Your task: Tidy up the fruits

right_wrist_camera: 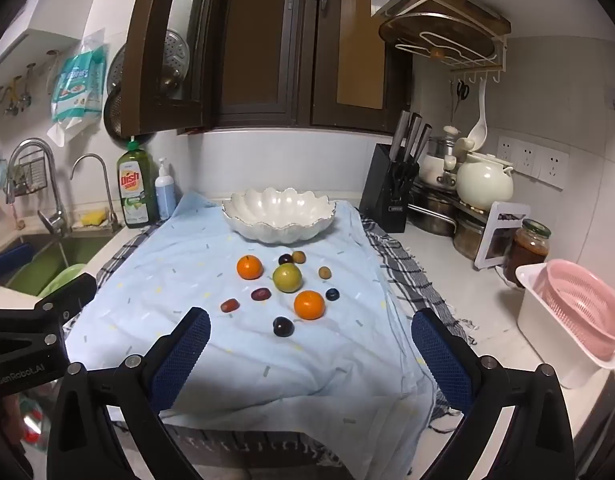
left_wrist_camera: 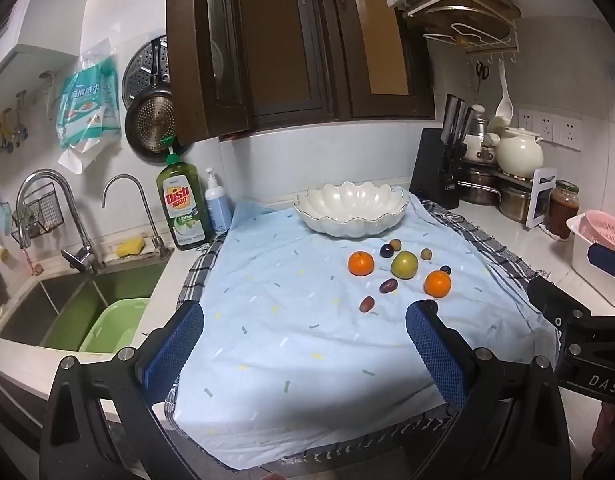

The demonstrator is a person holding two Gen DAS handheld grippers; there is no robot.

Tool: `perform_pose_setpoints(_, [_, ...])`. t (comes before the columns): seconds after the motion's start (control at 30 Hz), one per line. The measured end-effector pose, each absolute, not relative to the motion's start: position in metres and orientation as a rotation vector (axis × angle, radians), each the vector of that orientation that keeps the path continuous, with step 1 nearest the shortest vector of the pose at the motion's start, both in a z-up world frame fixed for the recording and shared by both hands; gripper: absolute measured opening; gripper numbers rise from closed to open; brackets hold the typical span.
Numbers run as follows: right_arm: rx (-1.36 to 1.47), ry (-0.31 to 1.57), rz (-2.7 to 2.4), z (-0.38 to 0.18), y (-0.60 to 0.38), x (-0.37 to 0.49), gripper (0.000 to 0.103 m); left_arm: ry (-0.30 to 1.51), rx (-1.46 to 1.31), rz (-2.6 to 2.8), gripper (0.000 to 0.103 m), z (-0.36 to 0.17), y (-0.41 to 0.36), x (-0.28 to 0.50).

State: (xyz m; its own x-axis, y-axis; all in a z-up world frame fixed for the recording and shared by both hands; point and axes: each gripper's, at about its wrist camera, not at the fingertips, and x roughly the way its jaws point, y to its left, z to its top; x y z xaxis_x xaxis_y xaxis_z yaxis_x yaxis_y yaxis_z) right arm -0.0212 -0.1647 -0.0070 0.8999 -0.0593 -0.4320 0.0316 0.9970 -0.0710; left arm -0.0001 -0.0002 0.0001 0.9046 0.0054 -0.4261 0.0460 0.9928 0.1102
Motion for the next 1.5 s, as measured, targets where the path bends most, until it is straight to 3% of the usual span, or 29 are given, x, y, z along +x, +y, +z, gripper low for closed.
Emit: perform_pose_setpoints(1.5, [-0.049, 0.401, -0.043, -0.002, -0.174, -0.041, 0.102, 0.403, 0.094, -0.032, 0.103, 0.016, 0.0, -0.024])
